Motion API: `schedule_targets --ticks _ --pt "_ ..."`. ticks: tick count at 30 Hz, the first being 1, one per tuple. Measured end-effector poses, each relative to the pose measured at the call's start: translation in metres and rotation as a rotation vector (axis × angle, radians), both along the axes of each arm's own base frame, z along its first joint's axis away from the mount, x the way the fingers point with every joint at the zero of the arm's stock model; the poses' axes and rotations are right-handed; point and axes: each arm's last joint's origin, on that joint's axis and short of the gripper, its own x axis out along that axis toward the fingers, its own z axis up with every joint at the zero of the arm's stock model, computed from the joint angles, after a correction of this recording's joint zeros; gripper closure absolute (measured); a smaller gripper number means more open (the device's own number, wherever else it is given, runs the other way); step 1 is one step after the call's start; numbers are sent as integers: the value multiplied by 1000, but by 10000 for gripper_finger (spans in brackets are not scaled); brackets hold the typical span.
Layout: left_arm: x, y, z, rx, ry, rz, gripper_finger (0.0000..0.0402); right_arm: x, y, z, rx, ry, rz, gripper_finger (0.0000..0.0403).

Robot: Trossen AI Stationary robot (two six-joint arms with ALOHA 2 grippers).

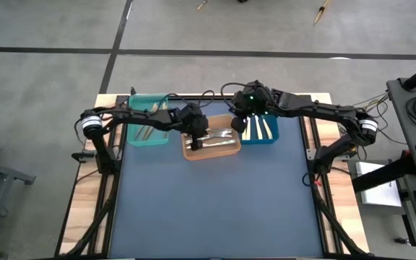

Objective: Sort silverware by color (type)
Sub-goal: Adjust the white knives in the orange bin

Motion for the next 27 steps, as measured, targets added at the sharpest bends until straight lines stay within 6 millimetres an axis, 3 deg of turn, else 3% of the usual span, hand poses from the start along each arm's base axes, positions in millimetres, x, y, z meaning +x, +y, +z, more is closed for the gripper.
schedule_targets --ticks 19,27 --pt "32 0 -6 14 -1 37 401 -3 1 -18 0 -57 -32 394" --pt "49 -2 -26 50 108 36 401 -6 1 -22 -6 -82 -41 394"
